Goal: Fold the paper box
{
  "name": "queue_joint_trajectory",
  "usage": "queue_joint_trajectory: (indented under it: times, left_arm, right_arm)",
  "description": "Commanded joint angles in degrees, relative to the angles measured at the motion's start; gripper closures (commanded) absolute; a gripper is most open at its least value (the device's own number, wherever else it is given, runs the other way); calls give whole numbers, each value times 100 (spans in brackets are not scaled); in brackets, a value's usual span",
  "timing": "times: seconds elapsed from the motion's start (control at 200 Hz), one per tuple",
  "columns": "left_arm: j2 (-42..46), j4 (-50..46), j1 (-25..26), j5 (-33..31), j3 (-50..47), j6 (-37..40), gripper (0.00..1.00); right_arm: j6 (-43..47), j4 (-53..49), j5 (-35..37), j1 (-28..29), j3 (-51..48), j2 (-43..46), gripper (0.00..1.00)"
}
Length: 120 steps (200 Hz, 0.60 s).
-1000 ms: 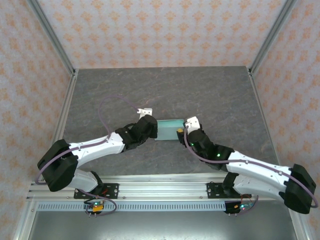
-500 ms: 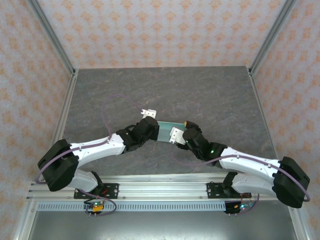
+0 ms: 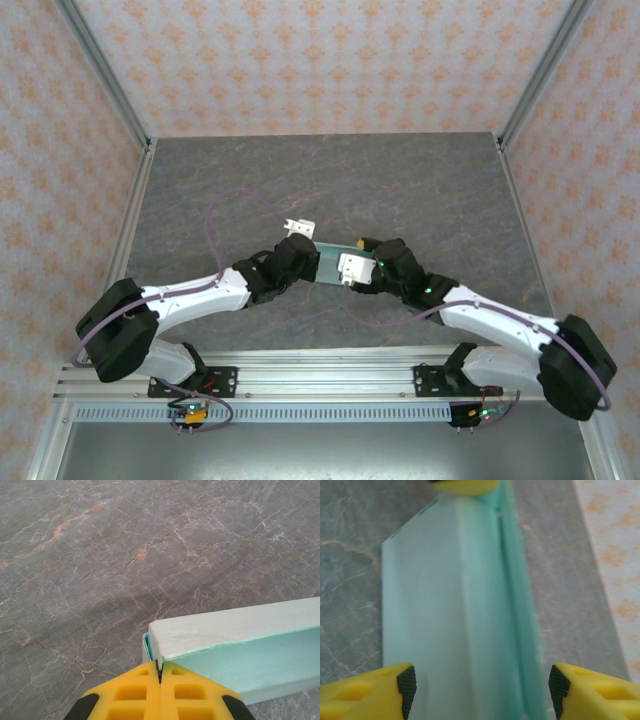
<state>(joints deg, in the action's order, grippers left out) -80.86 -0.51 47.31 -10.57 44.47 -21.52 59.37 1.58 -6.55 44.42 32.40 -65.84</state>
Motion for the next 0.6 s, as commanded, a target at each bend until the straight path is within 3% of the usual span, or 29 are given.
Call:
queue_joint_trajectory:
  times: [0.0,0.12,0.195,0.445,0.516,0.596]
  left_arm:
    - [-168,-292,38,204,-177,117,93]
    - [-75,-233,40,258,-224,139,89]
    - [80,-180,39,382,-271,158,84]
    - [1226,47,2,1002,-456,-359,24]
    - [1427,183,-138,1030,-615,-505,17]
    - [1454,200,-430,1098,-672,-771,15]
  right_arm:
    - [18,180,-361,-141,179,-166,34]
    - [157,93,-159,-198,204,-440,54]
    - [206,16,-118,-191,102,-418,55]
    - [-31,580,13,-197,-438,-242,62]
    - [-57,624,5,-197,-471,-302,62]
    - [-84,626,-9,-197,-497,-374,62]
